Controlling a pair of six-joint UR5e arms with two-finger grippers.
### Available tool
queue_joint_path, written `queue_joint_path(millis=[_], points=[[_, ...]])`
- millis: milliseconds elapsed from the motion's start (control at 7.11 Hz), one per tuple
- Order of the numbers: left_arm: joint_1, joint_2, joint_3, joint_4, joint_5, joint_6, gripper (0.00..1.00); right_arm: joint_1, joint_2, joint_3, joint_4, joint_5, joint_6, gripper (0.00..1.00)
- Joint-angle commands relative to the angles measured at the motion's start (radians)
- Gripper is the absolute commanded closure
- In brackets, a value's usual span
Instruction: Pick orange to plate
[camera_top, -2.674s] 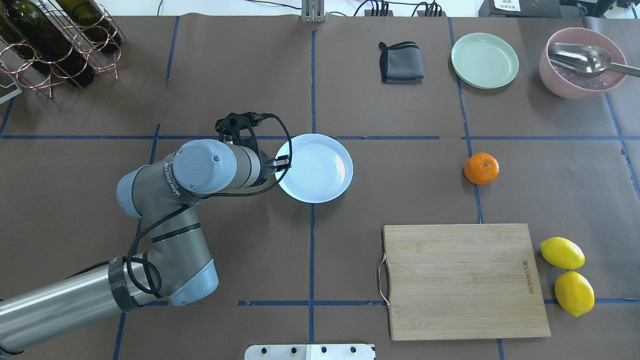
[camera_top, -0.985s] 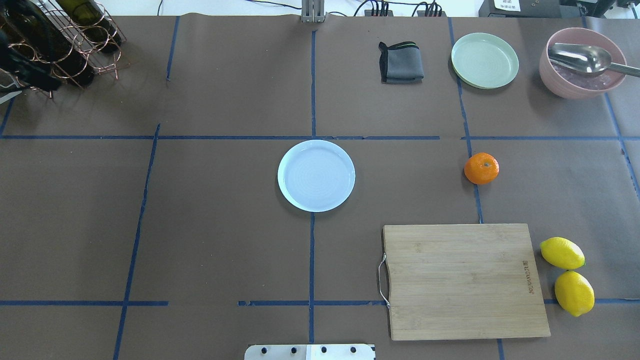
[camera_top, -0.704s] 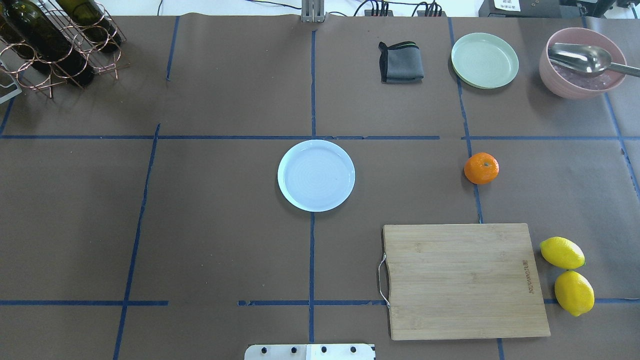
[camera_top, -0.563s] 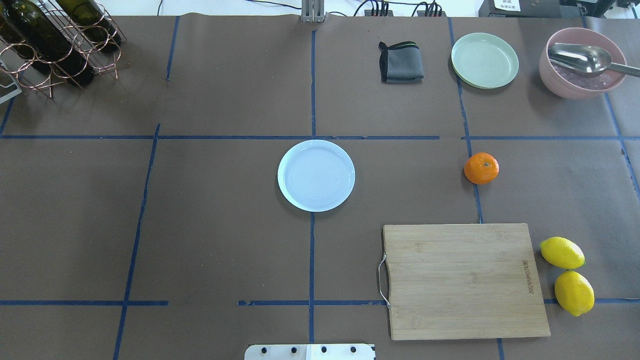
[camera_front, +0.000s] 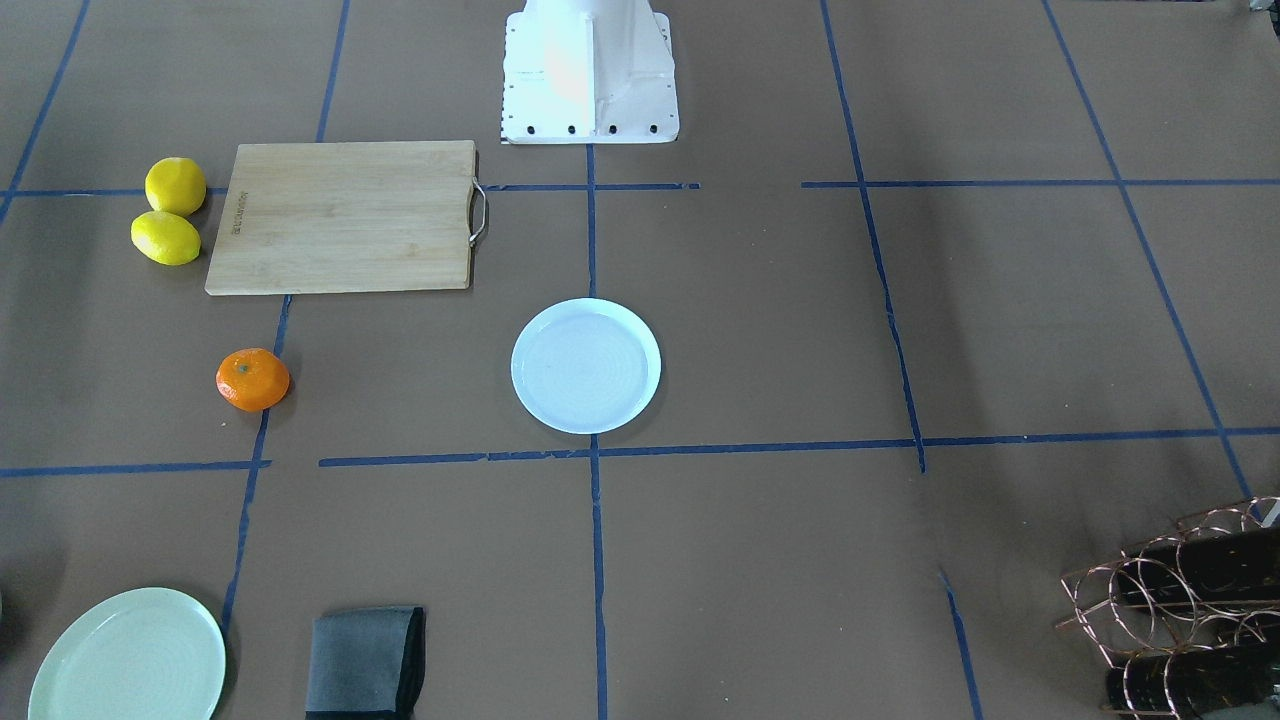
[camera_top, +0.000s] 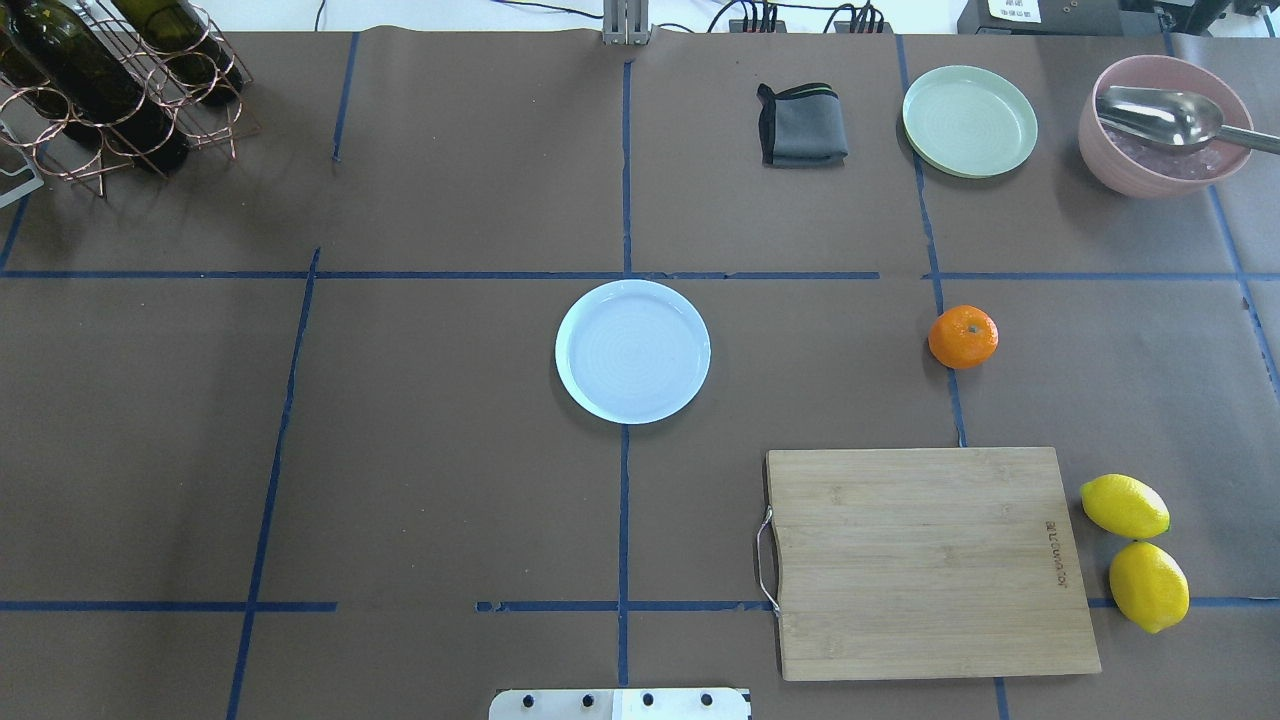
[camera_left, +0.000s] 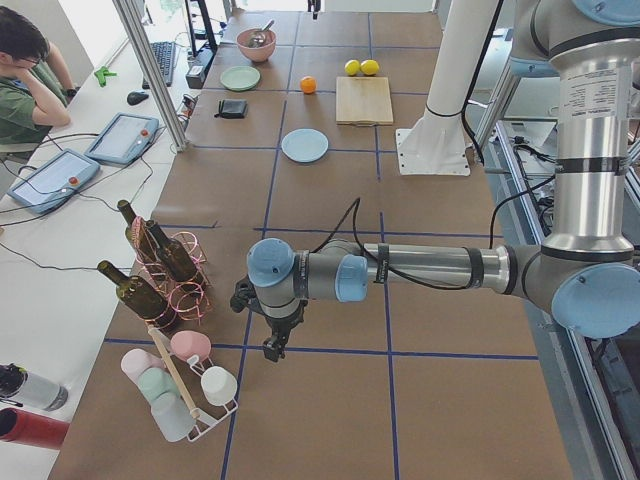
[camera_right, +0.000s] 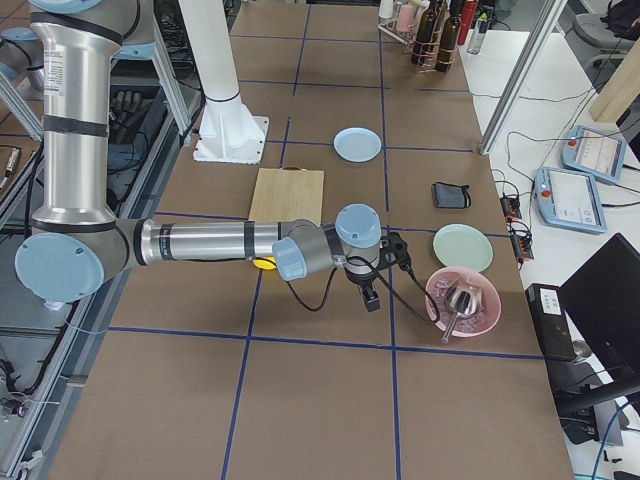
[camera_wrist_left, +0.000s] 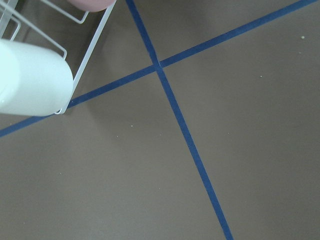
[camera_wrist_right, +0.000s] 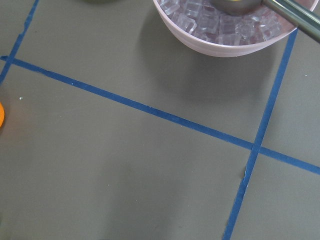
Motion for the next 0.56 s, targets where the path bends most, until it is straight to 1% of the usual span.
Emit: queue_joint_path(millis=[0, 141, 281, 422], points=[[-0.040, -0.004, -0.003, 0.015, -0.009, -0.036, 0.00, -0.005, 0.011, 0.017, 0.003, 0.009, 0.073, 0.00], [-0.040, -0.018, -0.007, 0.006, -0.019, -0.144, 0.00, -0.041, 0.015, 0.061, 0.000, 0.012, 0.156, 0.00], [-0.040, -0.021, -0.035, 0.009, -0.018, -0.152, 0.00, -0.116, 0.032, 0.099, 0.001, 0.003, 0.268, 0.00], [-0.040, -0.017, -0.043, 0.001, -0.018, -0.149, 0.00, -0.185, 0.090, 0.103, 0.001, -0.009, 0.375, 0.00]])
